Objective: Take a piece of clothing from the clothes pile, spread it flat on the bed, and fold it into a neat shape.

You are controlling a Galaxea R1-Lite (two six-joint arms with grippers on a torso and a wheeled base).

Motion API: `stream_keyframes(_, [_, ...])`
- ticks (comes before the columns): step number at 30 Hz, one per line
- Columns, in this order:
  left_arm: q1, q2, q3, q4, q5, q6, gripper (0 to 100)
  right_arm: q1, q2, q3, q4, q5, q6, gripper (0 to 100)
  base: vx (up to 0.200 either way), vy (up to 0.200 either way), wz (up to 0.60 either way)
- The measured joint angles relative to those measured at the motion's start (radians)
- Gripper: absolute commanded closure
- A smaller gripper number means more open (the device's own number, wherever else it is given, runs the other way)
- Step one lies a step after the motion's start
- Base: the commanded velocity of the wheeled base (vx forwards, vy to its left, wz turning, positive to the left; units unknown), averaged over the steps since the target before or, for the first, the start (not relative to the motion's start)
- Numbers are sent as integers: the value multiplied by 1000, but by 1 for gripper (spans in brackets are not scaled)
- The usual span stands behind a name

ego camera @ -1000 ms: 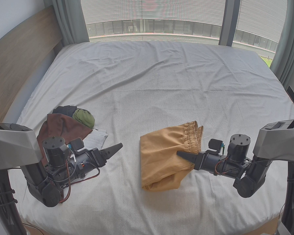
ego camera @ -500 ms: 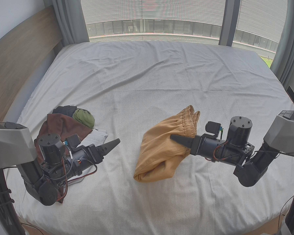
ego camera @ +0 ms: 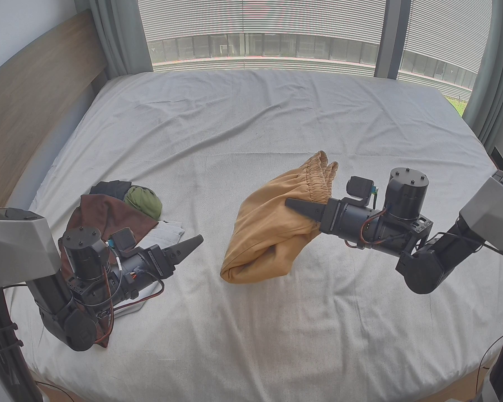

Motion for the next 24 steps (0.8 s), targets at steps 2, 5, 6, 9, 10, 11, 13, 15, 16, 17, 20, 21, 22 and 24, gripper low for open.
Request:
stream_keyframes(2, [3,0,1,0,-1,1,0,-2,0,-20,19,0,0,100,0,0,0])
stream_keyframes(5, [12,-1,2,0,-2,3,0,-4,2,-48,39,0,0,100,0,0,0])
stream_keyframes(6, [15,-1,3,0,-4,3,0,-5,3,-61,49,0,0,100,0,0,0])
stream_keyframes(9, [26,-1,4,0,-13,5,0,-7,10,-97,76,0,0,100,0,0,0])
stream_keyframes(10, [28,-1,4,0,-15,5,0,-7,13,-111,87,0,0,100,0,0,0])
stream_keyframes(11, [30,-1,5,0,-17,5,0,-8,16,-130,102,0,0,100,0,0,0])
stream_keyframes(13, [35,-1,5,0,-19,6,0,-11,28,-173,132,0,0,100,0,0,0])
stream_keyframes(15, [38,-1,5,0,-20,6,0,-14,41,-209,151,0,0,100,0,0,0])
stream_keyframes(16, [39,-1,5,0,-20,7,0,-17,51,-227,160,0,0,100,0,0,0])
stream_keyframes(17, [39,-1,5,0,-21,7,0,-18,60,-242,166,0,0,100,0,0,0])
stream_keyframes(20, [42,-1,6,0,-21,7,0,-22,91,-289,179,0,0,100,0,0,0])
stream_keyframes(21, [42,-1,6,0,-21,7,0,-23,107,-310,188,0,0,100,0,0,0])
stream_keyframes(22, [42,-1,5,0,-21,7,0,-23,114,-319,194,0,0,100,0,0,0])
stream_keyframes(24, [42,-2,5,0,-21,7,0,-24,126,-336,207,0,0,100,0,0,0])
